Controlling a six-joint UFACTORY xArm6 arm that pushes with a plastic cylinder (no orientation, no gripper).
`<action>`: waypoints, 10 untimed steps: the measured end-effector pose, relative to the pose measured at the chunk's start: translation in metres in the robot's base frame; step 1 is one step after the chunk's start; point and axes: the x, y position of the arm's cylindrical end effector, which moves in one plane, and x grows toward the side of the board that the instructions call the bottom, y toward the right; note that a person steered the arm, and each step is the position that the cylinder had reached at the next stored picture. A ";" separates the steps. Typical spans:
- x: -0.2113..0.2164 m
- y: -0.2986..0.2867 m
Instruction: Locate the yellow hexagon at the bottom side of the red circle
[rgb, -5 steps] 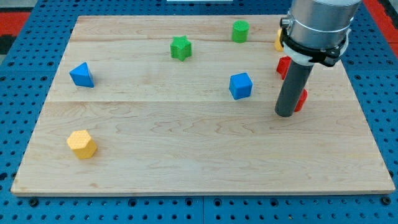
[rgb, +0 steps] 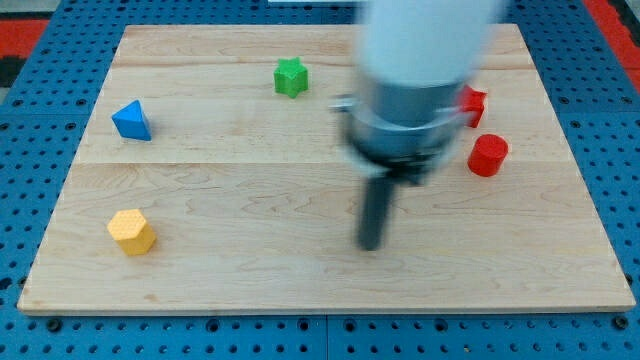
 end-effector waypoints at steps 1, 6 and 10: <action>0.010 -0.143; -0.035 -0.138; -0.054 -0.086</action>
